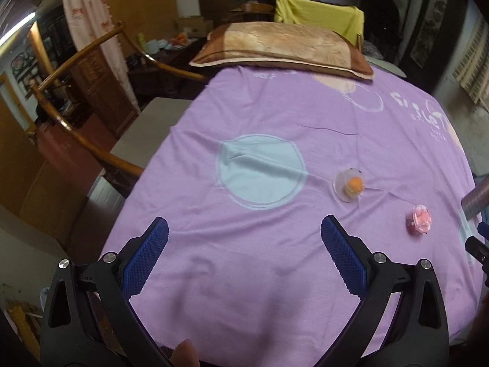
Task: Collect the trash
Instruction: 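Return both tools to the table over the two clear cups, then grasp the orange-filled clear cup with the left tool while the right tool grasps the red-filled cup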
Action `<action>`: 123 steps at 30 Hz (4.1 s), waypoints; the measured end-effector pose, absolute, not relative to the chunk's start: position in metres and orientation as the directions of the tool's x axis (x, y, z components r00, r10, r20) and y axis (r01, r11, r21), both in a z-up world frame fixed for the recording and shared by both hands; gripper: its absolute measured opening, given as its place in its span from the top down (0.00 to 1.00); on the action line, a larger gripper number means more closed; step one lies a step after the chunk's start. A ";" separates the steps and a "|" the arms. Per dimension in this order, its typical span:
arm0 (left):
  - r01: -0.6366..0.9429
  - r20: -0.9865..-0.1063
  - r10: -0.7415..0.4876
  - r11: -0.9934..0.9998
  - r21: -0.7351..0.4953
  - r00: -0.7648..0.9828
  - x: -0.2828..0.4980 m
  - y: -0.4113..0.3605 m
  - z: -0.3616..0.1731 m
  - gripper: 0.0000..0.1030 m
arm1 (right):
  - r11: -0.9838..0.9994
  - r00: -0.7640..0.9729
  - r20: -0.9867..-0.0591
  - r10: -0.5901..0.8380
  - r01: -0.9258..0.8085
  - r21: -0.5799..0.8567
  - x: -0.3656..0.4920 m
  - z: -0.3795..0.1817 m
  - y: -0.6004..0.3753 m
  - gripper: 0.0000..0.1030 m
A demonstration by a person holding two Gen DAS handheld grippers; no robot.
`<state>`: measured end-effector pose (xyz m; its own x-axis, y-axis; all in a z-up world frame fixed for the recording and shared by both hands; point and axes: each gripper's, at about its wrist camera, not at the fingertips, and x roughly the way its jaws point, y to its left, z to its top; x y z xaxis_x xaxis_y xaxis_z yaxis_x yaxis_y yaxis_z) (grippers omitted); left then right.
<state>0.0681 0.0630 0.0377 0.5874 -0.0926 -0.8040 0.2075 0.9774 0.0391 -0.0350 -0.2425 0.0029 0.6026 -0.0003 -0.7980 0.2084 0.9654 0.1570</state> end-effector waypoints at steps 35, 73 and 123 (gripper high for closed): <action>0.407 -0.854 -0.233 0.913 -0.027 0.465 0.080 0.028 0.006 0.07 | 0.939 0.577 -0.816 0.039 0.258 0.227 -0.028 -0.016 -0.237 0.08; 0.661 -0.849 -0.457 0.727 -0.186 0.263 0.161 -0.067 -0.068 0.52 | 0.761 0.413 -0.844 -0.342 0.649 0.009 -0.143 -0.008 -0.259 0.08; 0.544 -0.919 -0.325 0.824 -0.159 0.224 0.108 0.047 -0.095 0.46 | 0.880 0.475 -0.878 -0.055 0.439 0.182 -0.009 -0.042 -0.248 0.45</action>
<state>0.1078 0.0473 -0.0949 0.2237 -0.3248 -0.9190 0.5440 0.8239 -0.1588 -0.0086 -0.2477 -0.0418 0.4747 -0.0554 -0.8784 0.4391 0.8798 0.1818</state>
